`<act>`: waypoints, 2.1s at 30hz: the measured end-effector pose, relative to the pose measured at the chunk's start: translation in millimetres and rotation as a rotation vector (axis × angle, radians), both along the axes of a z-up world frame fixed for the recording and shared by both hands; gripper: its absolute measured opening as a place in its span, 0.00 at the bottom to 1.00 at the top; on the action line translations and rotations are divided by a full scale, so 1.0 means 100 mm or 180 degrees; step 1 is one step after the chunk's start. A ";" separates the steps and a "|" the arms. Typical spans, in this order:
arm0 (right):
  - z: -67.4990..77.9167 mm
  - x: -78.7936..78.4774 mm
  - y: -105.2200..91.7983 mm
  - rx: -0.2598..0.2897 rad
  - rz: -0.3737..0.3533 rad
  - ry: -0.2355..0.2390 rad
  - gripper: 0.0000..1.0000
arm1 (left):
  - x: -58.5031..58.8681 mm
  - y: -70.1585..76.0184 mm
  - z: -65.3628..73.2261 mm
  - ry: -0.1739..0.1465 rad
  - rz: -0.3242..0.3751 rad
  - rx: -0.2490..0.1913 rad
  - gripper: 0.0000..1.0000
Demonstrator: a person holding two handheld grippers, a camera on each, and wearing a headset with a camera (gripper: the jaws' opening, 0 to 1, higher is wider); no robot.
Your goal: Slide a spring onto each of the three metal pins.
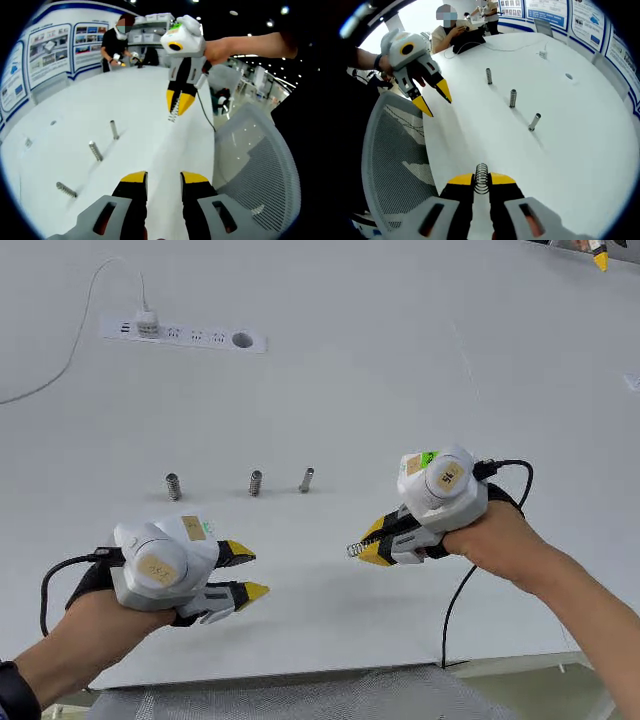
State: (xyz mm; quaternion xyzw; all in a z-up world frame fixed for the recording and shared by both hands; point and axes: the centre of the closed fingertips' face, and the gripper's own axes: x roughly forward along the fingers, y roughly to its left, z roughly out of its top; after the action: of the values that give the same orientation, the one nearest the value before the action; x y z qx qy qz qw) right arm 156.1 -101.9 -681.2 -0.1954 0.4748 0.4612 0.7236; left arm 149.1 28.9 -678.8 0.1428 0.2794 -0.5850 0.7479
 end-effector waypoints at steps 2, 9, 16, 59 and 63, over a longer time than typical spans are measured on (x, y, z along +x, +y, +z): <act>-0.01 0.03 -0.02 -0.0010 -0.0006 0.0005 0.12 | 0.04 0.05 -0.01 -0.0001 0.0072 0.0004 0.28; -0.07 0.13 -0.03 -0.0016 -0.0039 0.0020 0.12 | 0.18 0.24 -0.03 0.0000 0.0330 0.0017 0.30; -0.14 0.22 -0.05 -0.0064 -0.0013 0.0076 0.12 | 0.31 0.38 -0.04 -0.0013 0.0554 0.0019 0.32; -0.11 1.00 0.02 -0.0295 0.0081 -0.0007 0.12 | 0.70 1.02 0.02 0.0075 0.1393 -0.0070 0.59; -0.09 1.06 0.06 -0.0302 0.0104 -0.0020 0.12 | 0.71 1.02 0.02 0.0116 0.1423 -0.0095 0.62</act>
State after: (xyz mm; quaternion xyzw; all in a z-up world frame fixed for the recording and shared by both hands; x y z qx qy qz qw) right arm 262.1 -95.9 -690.4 -0.2387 0.4905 0.4494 0.7074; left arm 220.6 131.1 -676.6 0.0556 0.3087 -0.4113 0.8558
